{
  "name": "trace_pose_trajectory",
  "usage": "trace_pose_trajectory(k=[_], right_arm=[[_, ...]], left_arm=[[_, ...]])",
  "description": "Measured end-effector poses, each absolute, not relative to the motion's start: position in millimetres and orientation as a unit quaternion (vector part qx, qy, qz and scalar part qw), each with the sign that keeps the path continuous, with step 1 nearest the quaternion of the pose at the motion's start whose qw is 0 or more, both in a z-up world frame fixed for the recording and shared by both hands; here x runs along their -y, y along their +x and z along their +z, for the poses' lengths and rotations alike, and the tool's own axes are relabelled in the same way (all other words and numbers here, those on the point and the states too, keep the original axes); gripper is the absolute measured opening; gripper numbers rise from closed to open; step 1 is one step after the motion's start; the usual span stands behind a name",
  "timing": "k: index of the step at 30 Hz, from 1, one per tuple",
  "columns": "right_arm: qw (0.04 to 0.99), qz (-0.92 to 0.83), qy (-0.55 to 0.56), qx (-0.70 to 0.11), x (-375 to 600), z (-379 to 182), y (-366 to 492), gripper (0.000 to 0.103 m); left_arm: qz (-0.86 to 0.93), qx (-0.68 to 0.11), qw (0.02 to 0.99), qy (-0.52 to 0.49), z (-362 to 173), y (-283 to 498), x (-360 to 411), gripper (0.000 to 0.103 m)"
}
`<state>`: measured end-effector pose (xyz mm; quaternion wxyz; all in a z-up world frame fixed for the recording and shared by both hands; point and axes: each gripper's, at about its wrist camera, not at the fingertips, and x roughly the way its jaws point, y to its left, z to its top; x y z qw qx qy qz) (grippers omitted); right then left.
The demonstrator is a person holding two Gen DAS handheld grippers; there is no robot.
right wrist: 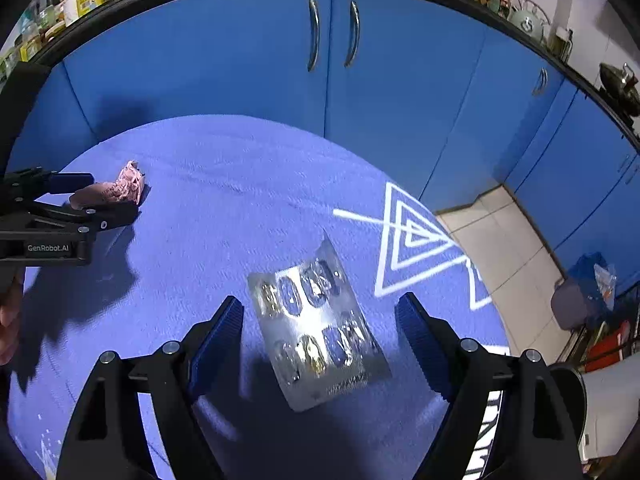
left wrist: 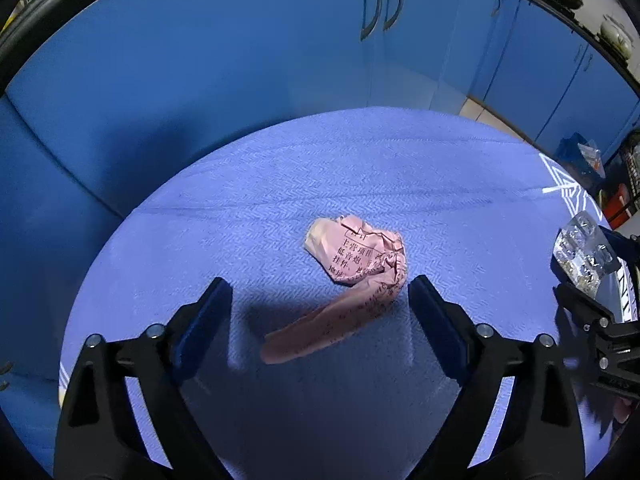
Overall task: Collect trash
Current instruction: 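Grasp the silver blister pack with the right tool while the left tool grasps the pink wrapper, then carry the blister pack in the right tool while the left tool carries the pink wrapper over the bin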
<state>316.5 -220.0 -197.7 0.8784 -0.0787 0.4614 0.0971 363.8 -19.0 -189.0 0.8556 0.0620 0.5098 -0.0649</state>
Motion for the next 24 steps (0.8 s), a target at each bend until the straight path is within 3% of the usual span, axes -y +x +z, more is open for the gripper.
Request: trace_pose_trajectory(k=[4, 5, 8, 13, 24], right_arm=[[0.88, 0.11, -0.075, -0.455, 215.0, -195.7, 315.6, 0.053], [0.881, 0.112, -0.078, -0.454, 212.6, -194.0, 313.7, 0.043], [0.883, 0.108, -0.101, -0.446, 204.7, -191.1, 309.8, 0.037], [0.884, 0.106, -0.114, -0.44, 202.7, -186.4, 299.1, 0.036], [0.887, 0.108, -0.113, -0.435, 215.0, -161.4, 260.7, 0.036]], left_arm=[[-0.079, -0.501, 0.86, 0.062, -187.2, 356.0, 18.7, 0.073], [-0.081, -0.498, 0.861, 0.064, -187.9, 354.2, 22.8, 0.064], [-0.091, -0.494, 0.862, 0.069, -185.2, 347.0, 28.7, 0.037], [-0.099, -0.49, 0.864, 0.068, -180.1, 334.7, 33.7, 0.032], [-0.117, -0.471, 0.871, 0.076, -146.1, 274.5, 38.5, 0.032]])
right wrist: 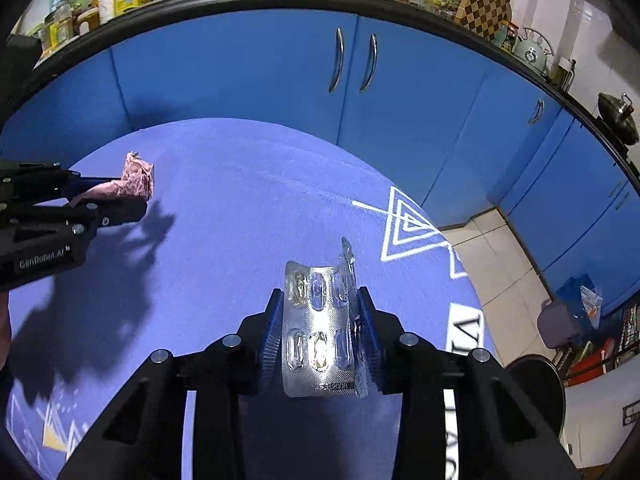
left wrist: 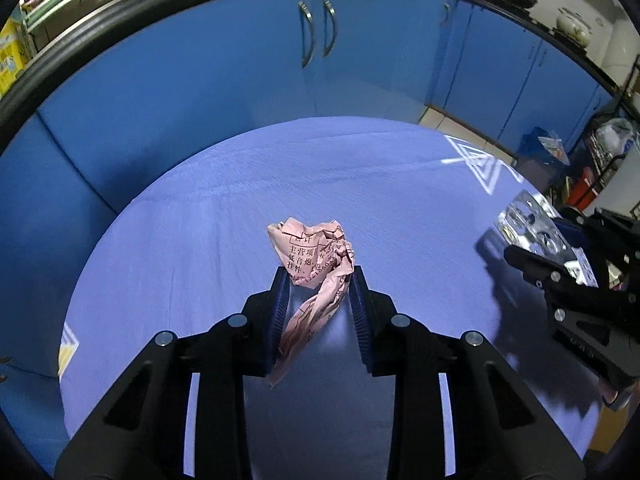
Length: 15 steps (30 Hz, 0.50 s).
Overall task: Collect trash
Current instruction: 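Carry the blister pack in the right tool while the left tool carries the pink wrapper over the bin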
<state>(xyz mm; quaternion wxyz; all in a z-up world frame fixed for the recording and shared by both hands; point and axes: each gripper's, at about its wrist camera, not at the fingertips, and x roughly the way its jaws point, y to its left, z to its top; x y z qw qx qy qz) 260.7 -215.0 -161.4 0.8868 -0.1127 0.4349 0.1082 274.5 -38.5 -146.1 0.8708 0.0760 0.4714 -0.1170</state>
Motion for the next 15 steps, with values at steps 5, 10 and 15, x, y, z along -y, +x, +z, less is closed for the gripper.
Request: trace_pose_trajectory(k=[5, 10, 15], right_arm=[[0.892, 0.111, -0.119, -0.422, 217.8, -142.2, 232.0, 0.036], [0.898, 0.113, -0.124, -0.408, 220.9, -127.4, 202.1, 0.036], [0.9, 0.109, -0.137, -0.398, 222.9, -115.2, 175.2, 0.036]], left_arm=[[-0.116, -0.464, 0.874, 0.084, -133.7, 242.7, 39.3, 0.032], [-0.116, -0.46, 0.876, 0.085, -124.1, 209.0, 40.2, 0.032], [-0.119, -0.456, 0.878, 0.087, -118.7, 192.2, 58.3, 0.032]])
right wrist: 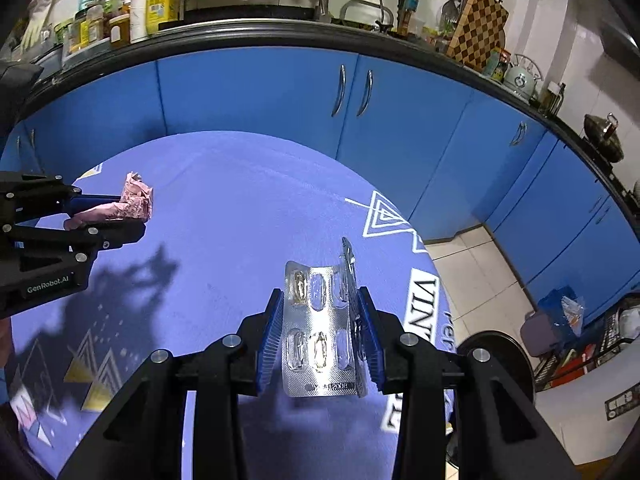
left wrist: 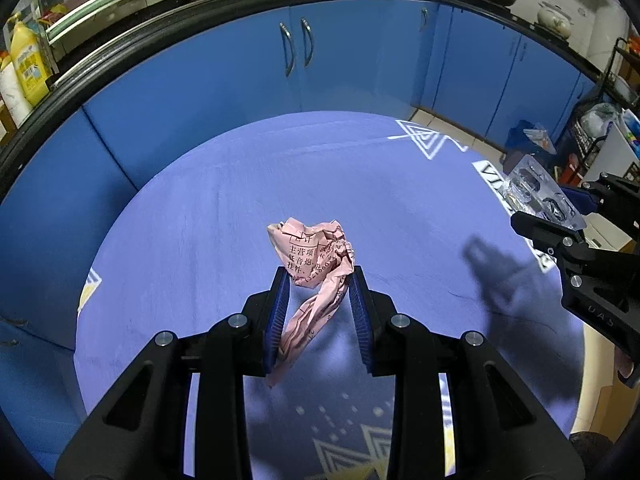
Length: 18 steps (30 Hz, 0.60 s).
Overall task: Collect trash
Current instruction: 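Carry the blister pack in the right tool while the left tool carries the pink wrapper over the bin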
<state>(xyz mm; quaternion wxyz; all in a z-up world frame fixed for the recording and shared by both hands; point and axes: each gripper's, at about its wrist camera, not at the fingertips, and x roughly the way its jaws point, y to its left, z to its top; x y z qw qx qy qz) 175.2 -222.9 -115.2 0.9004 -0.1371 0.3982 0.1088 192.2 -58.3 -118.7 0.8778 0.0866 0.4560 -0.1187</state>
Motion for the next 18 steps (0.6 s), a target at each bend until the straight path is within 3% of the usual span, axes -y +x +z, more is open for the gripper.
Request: trace_pose_trajectory(k=[18], right_arm=[[0.929, 0.074, -0.15, -0.329, 262.3, -45.3, 100.0, 0.036]], left_arm=[[-0.164, -0.393, 0.895, 0.136, -58.4, 131.9, 127.1, 0.032]])
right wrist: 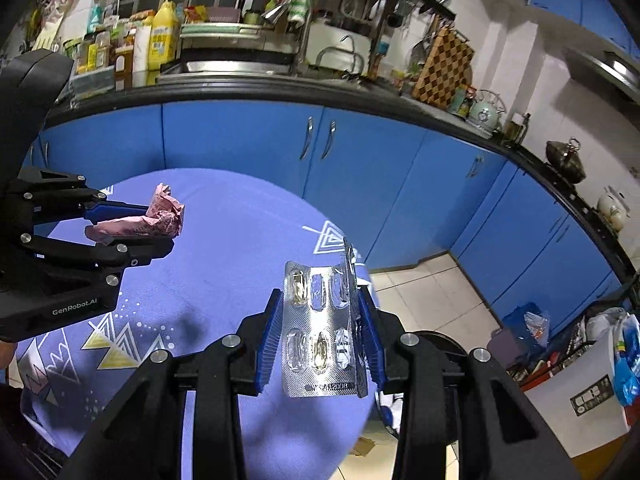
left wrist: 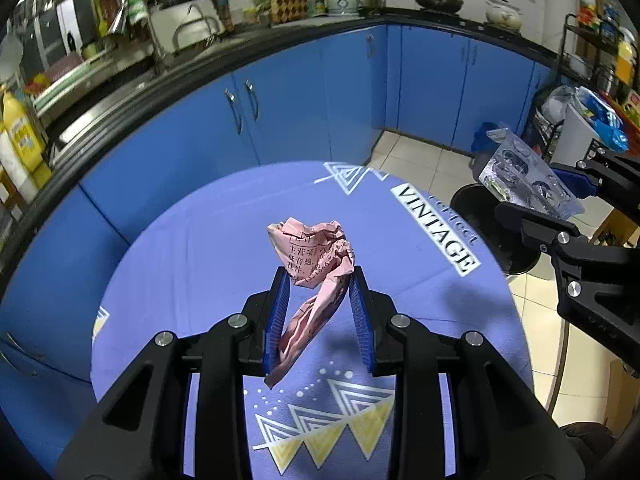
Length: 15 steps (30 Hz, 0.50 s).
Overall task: Collect trash
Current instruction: 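Carry the blister pack in the right tool while the left tool carries the pink wrapper over the bin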
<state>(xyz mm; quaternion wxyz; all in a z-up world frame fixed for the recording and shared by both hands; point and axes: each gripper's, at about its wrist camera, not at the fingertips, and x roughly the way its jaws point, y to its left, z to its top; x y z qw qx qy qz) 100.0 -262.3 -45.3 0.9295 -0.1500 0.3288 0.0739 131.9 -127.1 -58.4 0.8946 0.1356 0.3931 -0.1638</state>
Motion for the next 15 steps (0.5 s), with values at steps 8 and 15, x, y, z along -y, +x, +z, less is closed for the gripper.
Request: trace_pose_trajectory(k=[8, 15], right_arm=[[0.944, 0.055, -0.123, -0.302, 296.1, -20.7, 74.1, 0.037], [0.951, 0.033, -0.11, -0.286, 325.8, -6.4, 57.2, 0.037]], left_arm=[[-0.176, -0.368, 0.899, 0.16, -34.6, 110.7, 160.5, 0.032], [-0.197, -0.352, 0.897, 0.179, -18.1, 103.2, 197.3, 0.032]])
